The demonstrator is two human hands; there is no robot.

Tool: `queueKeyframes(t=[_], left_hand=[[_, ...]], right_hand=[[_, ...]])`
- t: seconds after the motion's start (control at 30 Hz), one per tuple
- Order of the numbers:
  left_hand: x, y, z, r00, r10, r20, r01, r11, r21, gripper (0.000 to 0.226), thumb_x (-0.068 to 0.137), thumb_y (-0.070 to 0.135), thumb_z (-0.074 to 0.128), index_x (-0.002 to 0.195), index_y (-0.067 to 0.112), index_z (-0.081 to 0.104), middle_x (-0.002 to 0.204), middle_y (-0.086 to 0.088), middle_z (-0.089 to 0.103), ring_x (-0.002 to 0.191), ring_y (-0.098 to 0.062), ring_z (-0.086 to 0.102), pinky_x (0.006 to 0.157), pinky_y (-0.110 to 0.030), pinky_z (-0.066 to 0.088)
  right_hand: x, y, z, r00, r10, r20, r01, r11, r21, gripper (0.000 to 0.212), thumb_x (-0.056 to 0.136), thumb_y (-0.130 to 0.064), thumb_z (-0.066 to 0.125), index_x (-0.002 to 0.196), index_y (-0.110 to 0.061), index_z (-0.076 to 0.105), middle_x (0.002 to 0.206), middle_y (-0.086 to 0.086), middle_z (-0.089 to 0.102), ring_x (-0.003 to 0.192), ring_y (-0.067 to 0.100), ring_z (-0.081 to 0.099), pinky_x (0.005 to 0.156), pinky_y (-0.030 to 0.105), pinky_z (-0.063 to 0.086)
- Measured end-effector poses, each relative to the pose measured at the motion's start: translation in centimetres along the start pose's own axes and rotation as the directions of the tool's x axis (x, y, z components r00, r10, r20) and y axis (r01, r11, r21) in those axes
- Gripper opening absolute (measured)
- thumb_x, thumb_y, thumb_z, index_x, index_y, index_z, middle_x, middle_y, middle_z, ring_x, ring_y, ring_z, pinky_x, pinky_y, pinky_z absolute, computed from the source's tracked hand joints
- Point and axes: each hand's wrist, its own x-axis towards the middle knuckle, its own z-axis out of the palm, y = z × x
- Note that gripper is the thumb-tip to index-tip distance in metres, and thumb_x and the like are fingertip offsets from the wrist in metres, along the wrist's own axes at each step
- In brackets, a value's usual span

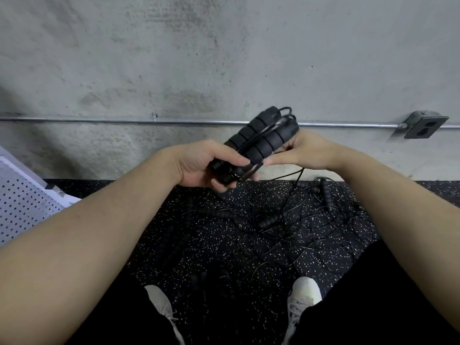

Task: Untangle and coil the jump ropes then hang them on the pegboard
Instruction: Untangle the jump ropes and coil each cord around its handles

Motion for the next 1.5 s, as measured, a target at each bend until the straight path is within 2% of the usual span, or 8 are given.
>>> queueKeyframes(t=[0.1, 0.23, 0.43, 0.6, 0.73, 0.93, 1.27, 1.5], left_hand=[[-0.1, 0.0, 0.6, 0.995, -0.1, 0.031, 0.093, 0.98, 0.173, 0.058, 0.071, 0.021, 0.076, 0.123, 0.001, 0.06, 0.113, -0.012, 0.07, 0.069, -0.016, 0.062, 0.041, -0.017, 0.036], [0.2, 0.0, 2.2, 0.985, -0.175, -0.001, 0.149, 0.837, 0.526, 0.033, 0.085, 0.012, 0.074, 0.113, 0.017, 0.057, 0.101, -0.009, 0.065, 0.07, -0.015, 0.062, 0.042, -0.018, 0.038], [1.4, -1.6, 3.0, 0.952, -0.2, -0.233, 0.306, 0.607, 0.733, 0.056, 0.087, 0.008, 0.074, 0.117, 0.025, 0.03, 0.079, -0.01, 0.062, 0.061, -0.021, 0.053, 0.041, -0.026, 0.04], [2.4, -2.2, 2.2, 0.89, -0.149, -0.431, 0.416, 0.651, 0.635, 0.06, 0.085, 0.013, 0.077, 0.123, 0.02, 0.03, 0.106, -0.012, 0.059, 0.074, -0.021, 0.062, 0.044, -0.026, 0.049], [3.0, -2.8, 1.9, 0.852, -0.145, -0.504, 0.426, 0.75, 0.506, 0.038, 0.091, 0.011, 0.071, 0.118, 0.015, 0.045, 0.091, -0.01, 0.061, 0.062, -0.018, 0.059, 0.044, -0.025, 0.05], [3.2, -2.9, 0.5, 0.81, -0.083, -0.581, 0.122, 0.992, 0.029, 0.024, 0.094, -0.001, 0.058, 0.114, 0.011, 0.056, 0.088, -0.009, 0.054, 0.067, -0.019, 0.052, 0.041, -0.022, 0.048], [2.3, -0.6, 0.6, 0.8, 0.133, -0.586, -0.293, 0.938, -0.186, 0.052, 0.091, -0.01, 0.062, 0.137, 0.01, 0.049, 0.091, -0.012, 0.063, 0.062, -0.02, 0.067, 0.054, -0.028, 0.055], [0.1, -0.3, 1.4, 0.879, 0.269, -0.393, -0.37, 0.906, -0.207, 0.052, 0.088, -0.01, 0.062, 0.13, 0.017, 0.051, 0.103, -0.009, 0.072, 0.082, -0.028, 0.074, 0.064, -0.031, 0.06]], right_hand=[[-0.4, -0.4, 0.1, 0.993, -0.113, 0.033, 0.113, 0.993, -0.017, 0.028, 0.077, -0.05, 0.067, 0.068, -0.025, 0.059, 0.072, -0.025, 0.068, 0.069, -0.01, 0.061, 0.071, 0.009, 0.045], [-0.1, -0.1, -0.1, 1.0, -0.011, 0.029, 0.015, 0.992, -0.124, 0.024, 0.082, -0.014, 0.076, 0.061, -0.012, 0.064, 0.053, -0.012, 0.058, 0.05, 0.0, 0.048, 0.059, 0.021, 0.04], [0.3, -1.0, 0.9, 0.998, 0.041, -0.052, -0.05, 0.983, -0.177, 0.037, 0.074, -0.045, 0.086, 0.074, -0.01, 0.072, 0.054, -0.011, 0.051, 0.051, 0.007, 0.035, 0.047, 0.015, 0.029], [0.7, -2.8, 2.0, 0.994, 0.002, -0.111, -0.02, 0.987, -0.159, 0.037, 0.078, -0.04, 0.085, 0.078, -0.005, 0.073, 0.075, 0.017, 0.065, 0.051, 0.006, 0.04, 0.05, 0.015, 0.033], [1.1, -4.6, 3.8, 0.991, 0.001, -0.131, -0.023, 0.986, -0.167, 0.024, 0.084, -0.039, 0.08, 0.074, -0.018, 0.074, 0.062, -0.003, 0.066, 0.048, 0.001, 0.052, 0.051, 0.018, 0.04], [0.4, -6.6, 5.4, 0.992, -0.065, -0.106, 0.05, 0.989, -0.141, 0.032, 0.103, -0.029, 0.056, 0.106, -0.005, 0.077, 0.059, -0.002, 0.056, 0.041, 0.0, 0.043, 0.045, 0.014, 0.034], [0.6, -5.5, 4.2, 0.967, 0.161, -0.197, -0.144, 0.985, 0.1, 0.028, 0.1, -0.048, 0.056, 0.115, -0.025, 0.053, 0.069, -0.006, 0.053, 0.049, 0.004, 0.04, 0.05, 0.022, 0.03], [-0.6, -5.2, 3.0, 0.987, 0.114, 0.117, -0.15, 0.914, 0.377, 0.031, 0.1, -0.047, 0.055, 0.104, -0.017, 0.062, 0.054, -0.007, 0.037, 0.047, 0.01, 0.026, 0.04, 0.02, 0.023]])
